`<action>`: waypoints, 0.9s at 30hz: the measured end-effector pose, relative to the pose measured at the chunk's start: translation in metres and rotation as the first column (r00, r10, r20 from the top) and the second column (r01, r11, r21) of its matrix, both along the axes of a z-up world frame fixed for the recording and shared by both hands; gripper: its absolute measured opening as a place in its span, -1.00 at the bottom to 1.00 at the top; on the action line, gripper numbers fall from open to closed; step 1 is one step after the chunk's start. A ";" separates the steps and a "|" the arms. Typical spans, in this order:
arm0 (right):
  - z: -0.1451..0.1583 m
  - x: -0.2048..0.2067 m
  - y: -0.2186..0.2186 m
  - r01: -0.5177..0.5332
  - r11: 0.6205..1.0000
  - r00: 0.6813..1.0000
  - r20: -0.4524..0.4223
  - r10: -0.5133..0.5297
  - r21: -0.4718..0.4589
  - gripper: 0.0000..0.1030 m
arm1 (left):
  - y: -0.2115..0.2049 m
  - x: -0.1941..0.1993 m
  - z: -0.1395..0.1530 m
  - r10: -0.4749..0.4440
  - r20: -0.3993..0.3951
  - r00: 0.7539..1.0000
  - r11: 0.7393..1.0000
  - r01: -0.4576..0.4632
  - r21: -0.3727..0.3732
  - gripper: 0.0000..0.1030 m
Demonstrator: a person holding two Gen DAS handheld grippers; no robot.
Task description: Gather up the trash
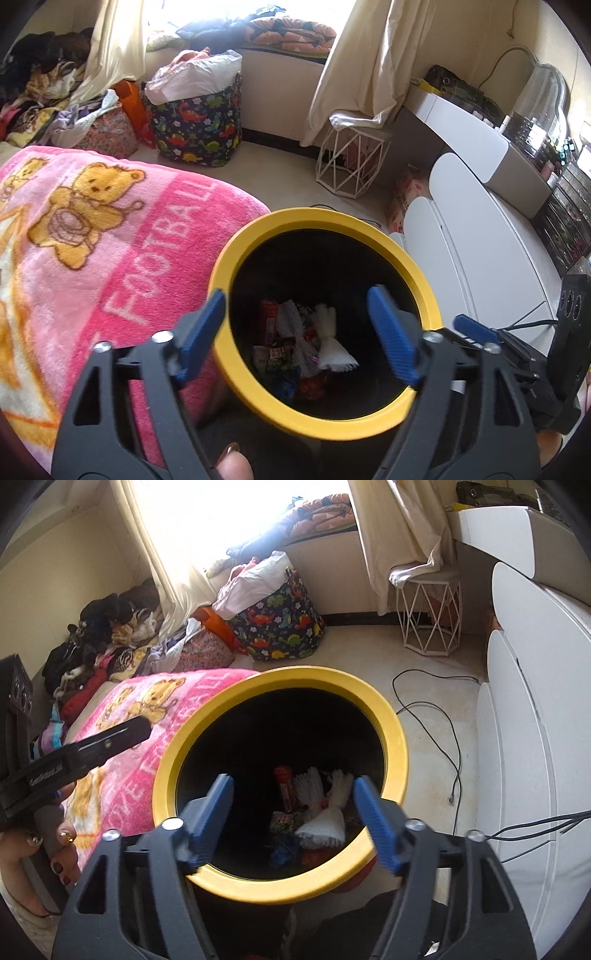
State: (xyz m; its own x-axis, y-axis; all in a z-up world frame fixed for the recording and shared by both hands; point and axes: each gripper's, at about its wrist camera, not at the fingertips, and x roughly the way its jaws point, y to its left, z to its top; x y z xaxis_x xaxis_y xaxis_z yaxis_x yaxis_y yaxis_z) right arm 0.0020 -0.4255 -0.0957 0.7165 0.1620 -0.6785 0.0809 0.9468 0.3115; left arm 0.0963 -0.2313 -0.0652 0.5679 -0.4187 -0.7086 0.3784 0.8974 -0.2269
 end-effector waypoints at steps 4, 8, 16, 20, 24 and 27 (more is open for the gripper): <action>0.005 -0.002 0.002 0.014 1.000 1.000 0.022 -0.015 0.005 0.64 | 0.010 -0.004 0.008 0.028 0.026 0.999 1.000 -0.028 0.009 0.78; 0.012 -0.004 0.005 0.011 1.000 0.999 0.046 -0.011 0.011 0.73 | 0.022 -0.007 0.016 0.068 0.046 0.997 0.998 -0.069 0.014 0.78; 0.027 -0.008 0.016 -0.005 1.000 0.995 0.099 0.005 0.001 0.85 | 0.048 -0.018 0.032 0.137 0.082 0.987 0.990 -0.137 0.005 0.78; 0.033 -0.010 0.027 -0.019 1.000 0.993 0.117 0.020 -0.009 0.87 | 0.062 -0.027 0.038 0.165 0.099 0.981 0.986 -0.166 0.003 0.78; 0.038 -0.014 0.039 -0.029 0.999 0.990 0.139 0.032 -0.028 0.87 | 0.073 -0.037 0.043 0.196 0.119 0.973 0.980 -0.197 0.003 0.78; 0.042 -0.018 0.050 -0.039 0.998 0.986 0.160 0.046 -0.051 0.87 | 0.085 -0.045 0.046 0.217 0.146 0.965 0.976 -0.220 0.002 0.78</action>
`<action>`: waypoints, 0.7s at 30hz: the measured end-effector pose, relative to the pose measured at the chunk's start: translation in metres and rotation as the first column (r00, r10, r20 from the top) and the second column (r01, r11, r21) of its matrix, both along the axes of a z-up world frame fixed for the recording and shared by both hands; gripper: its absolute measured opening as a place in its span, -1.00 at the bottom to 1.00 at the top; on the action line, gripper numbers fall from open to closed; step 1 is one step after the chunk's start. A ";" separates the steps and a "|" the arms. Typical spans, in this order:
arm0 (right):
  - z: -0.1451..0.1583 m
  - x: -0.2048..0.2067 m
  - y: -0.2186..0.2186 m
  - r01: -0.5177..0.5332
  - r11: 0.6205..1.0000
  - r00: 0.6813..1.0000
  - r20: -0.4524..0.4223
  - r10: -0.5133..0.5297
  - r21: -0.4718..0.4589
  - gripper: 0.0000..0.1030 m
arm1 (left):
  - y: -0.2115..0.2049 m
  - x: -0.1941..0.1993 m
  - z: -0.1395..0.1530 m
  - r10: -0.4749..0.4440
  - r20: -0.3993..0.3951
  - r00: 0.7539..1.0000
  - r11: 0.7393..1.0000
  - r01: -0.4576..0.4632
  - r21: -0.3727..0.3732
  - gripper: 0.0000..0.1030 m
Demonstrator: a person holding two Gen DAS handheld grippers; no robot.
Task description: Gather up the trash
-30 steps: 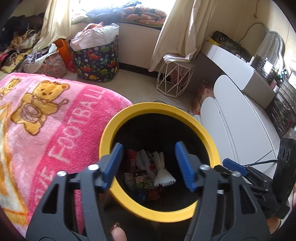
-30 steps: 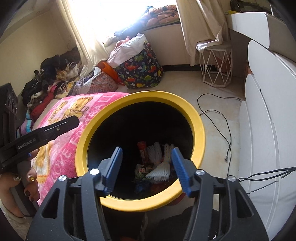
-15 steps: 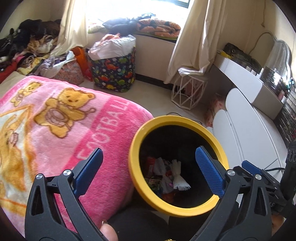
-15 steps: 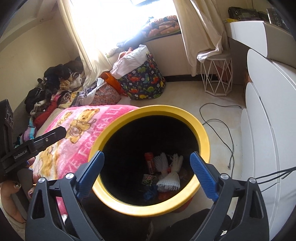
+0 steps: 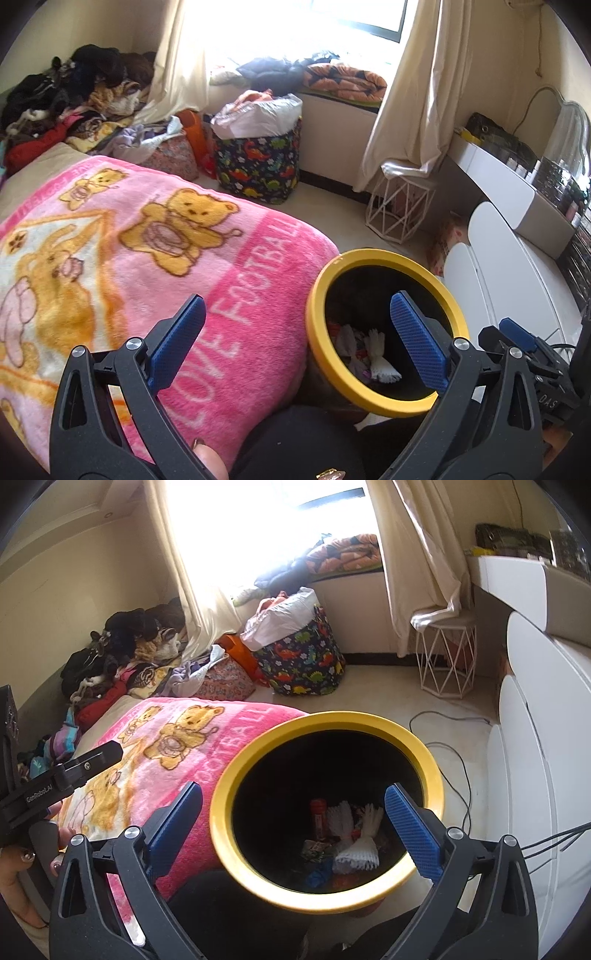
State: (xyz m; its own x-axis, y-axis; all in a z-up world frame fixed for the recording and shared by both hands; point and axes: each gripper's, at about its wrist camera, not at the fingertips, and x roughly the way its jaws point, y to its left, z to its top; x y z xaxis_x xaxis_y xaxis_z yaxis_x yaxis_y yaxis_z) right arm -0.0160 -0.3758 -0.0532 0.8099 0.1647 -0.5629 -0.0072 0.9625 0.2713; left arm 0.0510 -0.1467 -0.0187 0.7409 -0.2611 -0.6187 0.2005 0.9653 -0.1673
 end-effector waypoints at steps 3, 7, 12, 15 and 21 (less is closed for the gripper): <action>0.003 -0.005 0.011 -0.006 1.000 1.000 0.028 0.007 -0.024 0.87 | 0.009 -0.007 0.002 0.014 0.024 1.000 1.000 -0.014 0.005 0.79; 0.007 -0.016 0.026 0.008 0.998 0.996 0.094 -0.002 -0.066 0.87 | 0.021 -0.020 0.003 0.035 0.058 0.998 0.999 -0.036 0.016 0.79; 0.011 -0.036 0.042 0.057 0.995 0.975 0.221 -0.036 -0.088 0.87 | 0.032 -0.040 0.003 0.051 0.113 0.992 0.999 -0.052 0.010 0.79; 0.012 -0.047 0.048 0.090 0.991 0.956 0.286 -0.059 -0.097 0.87 | 0.037 -0.048 0.008 0.066 0.156 0.986 0.998 -0.065 -0.008 0.79; 0.007 -0.061 0.052 0.141 0.980 0.927 0.367 -0.082 -0.137 0.87 | 0.037 -0.053 0.008 0.061 0.198 0.978 0.998 -0.063 0.005 0.79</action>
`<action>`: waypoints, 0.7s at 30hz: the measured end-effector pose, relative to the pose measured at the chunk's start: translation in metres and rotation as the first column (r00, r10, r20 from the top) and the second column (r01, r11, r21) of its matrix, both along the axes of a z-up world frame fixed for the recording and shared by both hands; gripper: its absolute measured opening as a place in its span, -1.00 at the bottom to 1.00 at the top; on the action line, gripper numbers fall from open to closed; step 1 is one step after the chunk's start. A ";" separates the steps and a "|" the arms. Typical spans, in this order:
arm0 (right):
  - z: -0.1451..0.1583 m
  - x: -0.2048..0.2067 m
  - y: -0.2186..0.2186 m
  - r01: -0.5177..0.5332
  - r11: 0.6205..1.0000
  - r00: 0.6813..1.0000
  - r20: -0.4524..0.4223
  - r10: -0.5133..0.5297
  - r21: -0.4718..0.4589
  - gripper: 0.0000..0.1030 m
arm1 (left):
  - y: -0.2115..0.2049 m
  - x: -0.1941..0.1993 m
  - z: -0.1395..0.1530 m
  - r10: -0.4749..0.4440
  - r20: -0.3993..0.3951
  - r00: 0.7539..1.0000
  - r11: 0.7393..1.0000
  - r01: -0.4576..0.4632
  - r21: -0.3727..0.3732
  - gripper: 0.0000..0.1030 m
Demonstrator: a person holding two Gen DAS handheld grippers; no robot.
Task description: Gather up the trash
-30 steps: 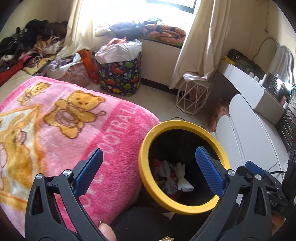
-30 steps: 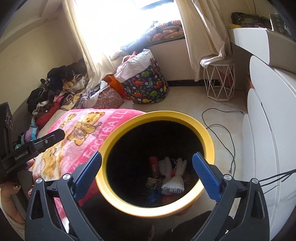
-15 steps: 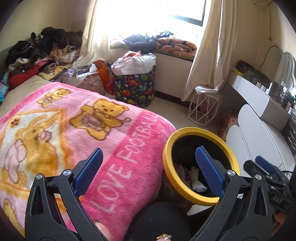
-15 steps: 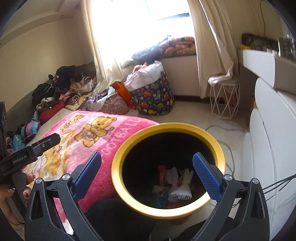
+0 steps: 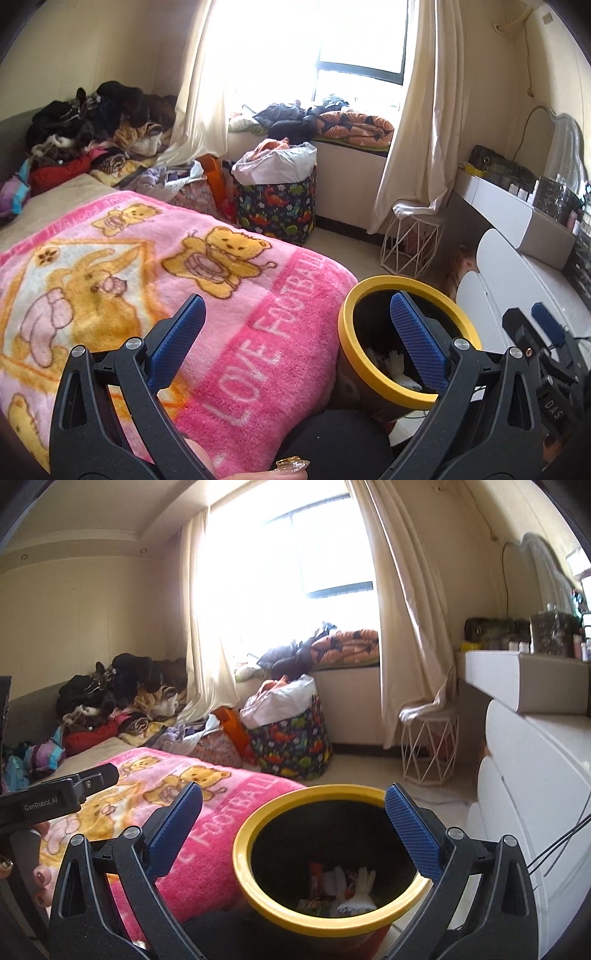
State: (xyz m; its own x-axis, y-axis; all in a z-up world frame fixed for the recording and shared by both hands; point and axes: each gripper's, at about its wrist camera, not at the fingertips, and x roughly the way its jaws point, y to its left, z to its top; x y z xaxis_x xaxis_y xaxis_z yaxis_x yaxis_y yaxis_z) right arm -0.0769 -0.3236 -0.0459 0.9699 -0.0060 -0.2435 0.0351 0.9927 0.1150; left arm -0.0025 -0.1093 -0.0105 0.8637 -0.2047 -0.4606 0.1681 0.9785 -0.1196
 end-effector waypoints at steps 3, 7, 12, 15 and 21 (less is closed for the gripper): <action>-0.003 0.001 0.000 0.018 1.000 1.000 0.005 -0.018 -0.011 0.87 | -0.001 0.001 -0.003 -0.002 0.000 1.000 1.000 0.002 0.011 0.79; -0.006 0.002 -0.001 0.036 0.999 0.999 -0.010 -0.036 -0.011 0.87 | -0.001 0.001 -0.005 0.001 -0.002 1.000 1.000 -0.001 0.013 0.79; -0.008 0.003 -0.002 0.038 0.999 0.999 -0.014 -0.038 -0.010 0.87 | 0.001 0.002 -0.009 0.002 -0.004 1.000 1.000 -0.002 0.016 0.79; -0.010 0.004 0.000 0.034 0.999 0.999 -0.019 -0.034 -0.017 0.87 | 0.001 0.002 -0.009 0.004 -0.006 1.000 1.000 -0.004 0.015 0.79; -0.011 0.002 0.002 0.036 0.999 0.999 -0.016 -0.037 -0.019 0.87 | 0.001 0.003 -0.009 0.005 -0.005 1.000 1.000 -0.005 0.014 0.79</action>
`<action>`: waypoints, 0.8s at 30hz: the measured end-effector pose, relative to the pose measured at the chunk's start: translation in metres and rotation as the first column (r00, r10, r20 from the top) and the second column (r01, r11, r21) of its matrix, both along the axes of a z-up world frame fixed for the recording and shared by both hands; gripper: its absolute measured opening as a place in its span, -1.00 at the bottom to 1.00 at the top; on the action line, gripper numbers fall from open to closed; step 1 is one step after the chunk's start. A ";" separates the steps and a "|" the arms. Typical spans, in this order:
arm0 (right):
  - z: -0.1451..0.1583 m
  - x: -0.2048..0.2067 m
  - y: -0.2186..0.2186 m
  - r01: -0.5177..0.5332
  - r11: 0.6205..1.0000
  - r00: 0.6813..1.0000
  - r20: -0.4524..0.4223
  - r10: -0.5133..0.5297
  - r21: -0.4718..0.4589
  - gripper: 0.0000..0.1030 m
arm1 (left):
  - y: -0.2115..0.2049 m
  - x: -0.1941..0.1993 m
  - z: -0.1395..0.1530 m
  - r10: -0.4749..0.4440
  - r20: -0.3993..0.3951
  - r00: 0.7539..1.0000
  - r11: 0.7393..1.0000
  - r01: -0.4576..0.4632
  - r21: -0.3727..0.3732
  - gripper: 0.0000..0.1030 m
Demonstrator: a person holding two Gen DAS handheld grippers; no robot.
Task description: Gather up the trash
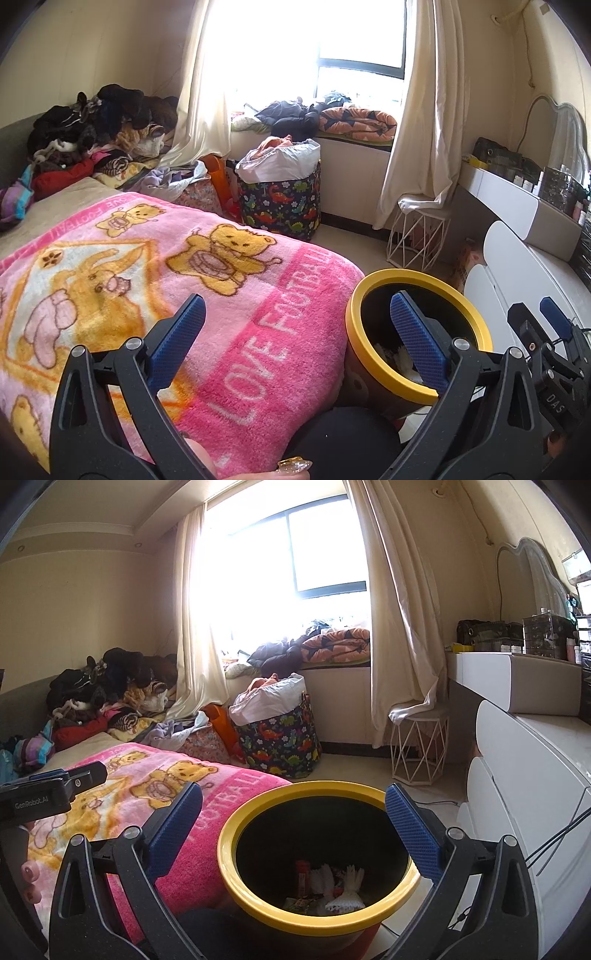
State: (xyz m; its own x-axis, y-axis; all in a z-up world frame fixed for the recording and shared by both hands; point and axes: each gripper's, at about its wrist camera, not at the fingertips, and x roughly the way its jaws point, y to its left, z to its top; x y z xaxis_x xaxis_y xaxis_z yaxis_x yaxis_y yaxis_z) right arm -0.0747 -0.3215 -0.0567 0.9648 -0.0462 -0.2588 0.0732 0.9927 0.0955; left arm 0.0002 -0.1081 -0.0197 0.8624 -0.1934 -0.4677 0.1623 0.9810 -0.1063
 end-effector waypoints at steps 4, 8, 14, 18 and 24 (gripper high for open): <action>0.000 -0.002 0.000 0.002 1.000 1.000 0.001 -0.002 0.000 0.87 | 0.003 0.001 -0.002 0.001 -0.001 1.000 1.000 -0.001 0.000 0.79; 0.000 -0.002 0.000 0.004 1.000 1.000 0.001 -0.004 -0.002 0.87 | 0.004 0.001 -0.002 0.004 -0.001 1.000 1.000 -0.004 0.001 0.79; 0.000 -0.002 -0.003 0.008 1.000 1.000 0.002 -0.008 0.000 0.87 | 0.006 0.001 -0.002 0.003 0.000 1.000 1.000 -0.003 0.001 0.79; -0.001 -0.003 -0.005 0.010 1.000 1.000 0.005 -0.010 0.002 0.87 | 0.007 0.001 -0.003 0.003 0.001 1.000 1.000 -0.003 0.001 0.79; -0.001 -0.003 -0.007 0.012 1.000 1.000 0.005 -0.012 0.002 0.87 | 0.005 0.001 -0.002 0.003 -0.001 1.000 1.000 -0.003 0.002 0.79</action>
State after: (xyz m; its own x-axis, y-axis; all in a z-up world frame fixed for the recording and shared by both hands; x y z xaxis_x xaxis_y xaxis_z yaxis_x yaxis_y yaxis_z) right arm -0.0777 -0.3288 -0.0580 0.9655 -0.0569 -0.2541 0.0841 0.9916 0.0978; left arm 0.0013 -0.1027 -0.0215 0.8628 -0.1899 -0.4685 0.1592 0.9817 -0.1047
